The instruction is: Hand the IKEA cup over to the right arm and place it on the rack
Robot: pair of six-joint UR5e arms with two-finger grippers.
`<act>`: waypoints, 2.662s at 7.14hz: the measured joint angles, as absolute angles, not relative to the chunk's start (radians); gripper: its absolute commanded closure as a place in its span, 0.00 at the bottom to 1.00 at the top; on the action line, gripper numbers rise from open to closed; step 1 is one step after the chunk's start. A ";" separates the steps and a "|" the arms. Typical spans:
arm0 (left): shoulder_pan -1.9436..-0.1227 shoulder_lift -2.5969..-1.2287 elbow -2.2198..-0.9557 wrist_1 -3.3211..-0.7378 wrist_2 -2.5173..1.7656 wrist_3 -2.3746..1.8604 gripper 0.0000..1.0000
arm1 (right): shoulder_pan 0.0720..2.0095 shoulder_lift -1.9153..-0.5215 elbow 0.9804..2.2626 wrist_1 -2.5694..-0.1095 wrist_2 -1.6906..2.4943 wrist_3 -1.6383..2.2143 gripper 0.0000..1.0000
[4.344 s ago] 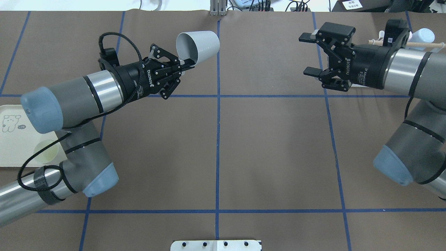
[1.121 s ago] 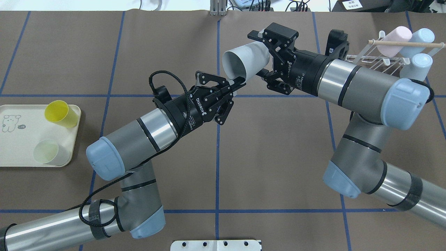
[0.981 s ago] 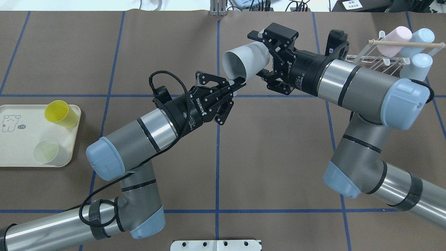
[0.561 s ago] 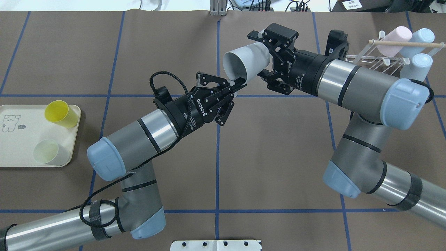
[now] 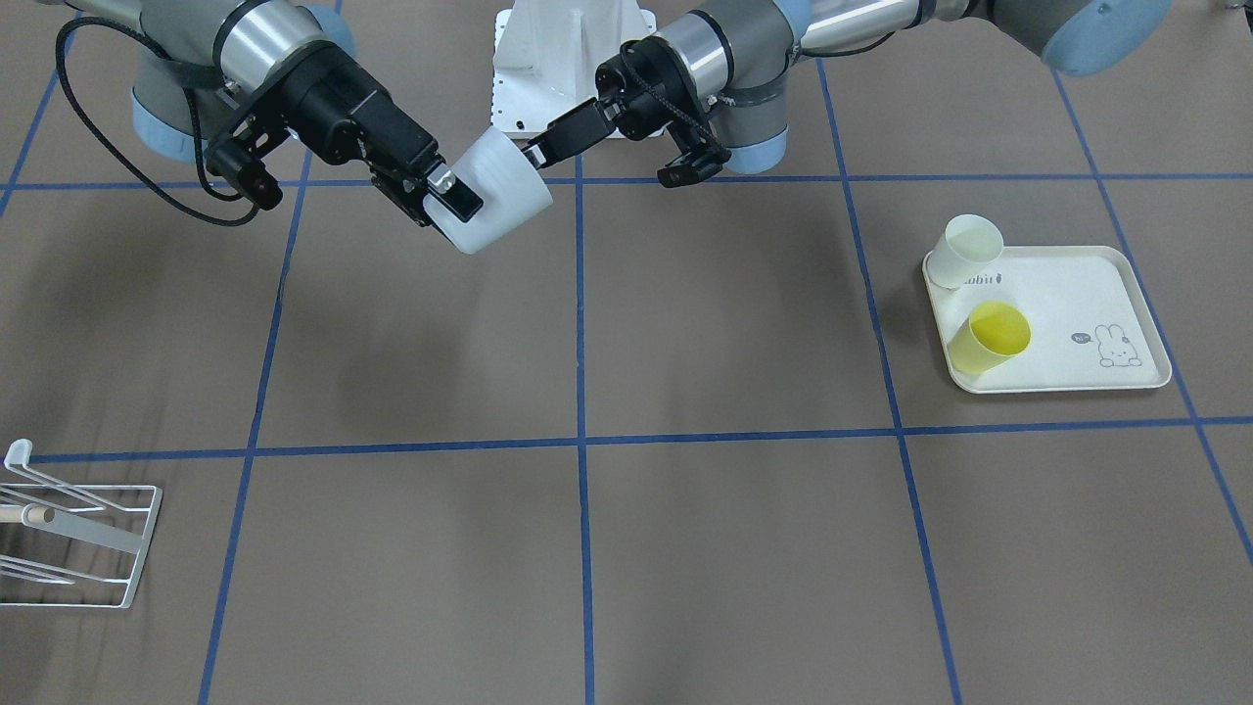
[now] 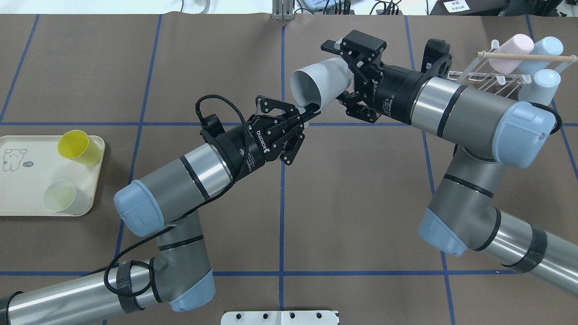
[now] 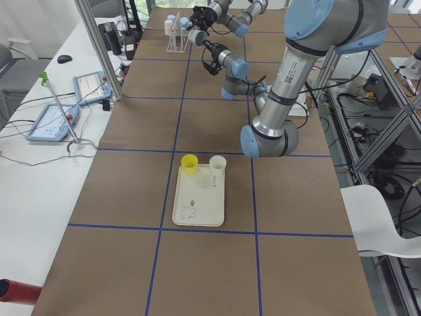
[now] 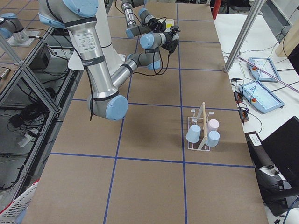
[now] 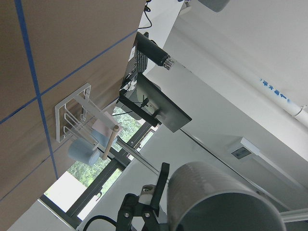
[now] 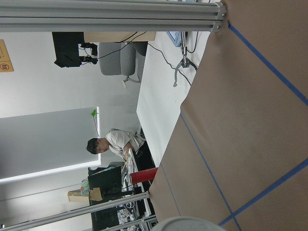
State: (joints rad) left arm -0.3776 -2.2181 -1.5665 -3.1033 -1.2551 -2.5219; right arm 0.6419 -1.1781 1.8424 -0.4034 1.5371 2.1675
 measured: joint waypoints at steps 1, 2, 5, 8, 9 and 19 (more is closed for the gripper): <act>-0.378 -2.217 -1.567 -3.104 -1.257 -2.516 0.00 | 0.641 -1.179 1.842 -0.403 1.538 2.167 1.00; -0.378 -2.216 -1.567 -3.105 -1.261 -2.495 0.00 | 0.641 -1.180 1.841 -0.402 1.539 2.165 1.00; -0.378 -2.215 -1.568 -3.107 -1.262 -2.377 0.00 | 0.643 -1.185 1.841 -0.386 1.539 2.161 1.00; -0.378 -2.213 -1.569 -3.113 -1.265 -2.342 0.00 | 0.673 -1.196 1.841 -0.378 1.538 2.116 1.00; -0.379 -2.212 -1.570 -3.111 -1.265 -2.340 0.00 | 0.692 -1.212 1.841 -0.383 1.538 2.072 1.00; -0.427 -2.209 -1.614 -2.696 -1.332 -1.769 0.00 | 0.914 -1.439 1.862 -0.816 1.255 1.353 1.00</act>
State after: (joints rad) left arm -0.4275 -2.2090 -1.6144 -2.6956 -1.3316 -1.7686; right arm 0.9143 -1.4393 1.8622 -0.8164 1.2547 1.3535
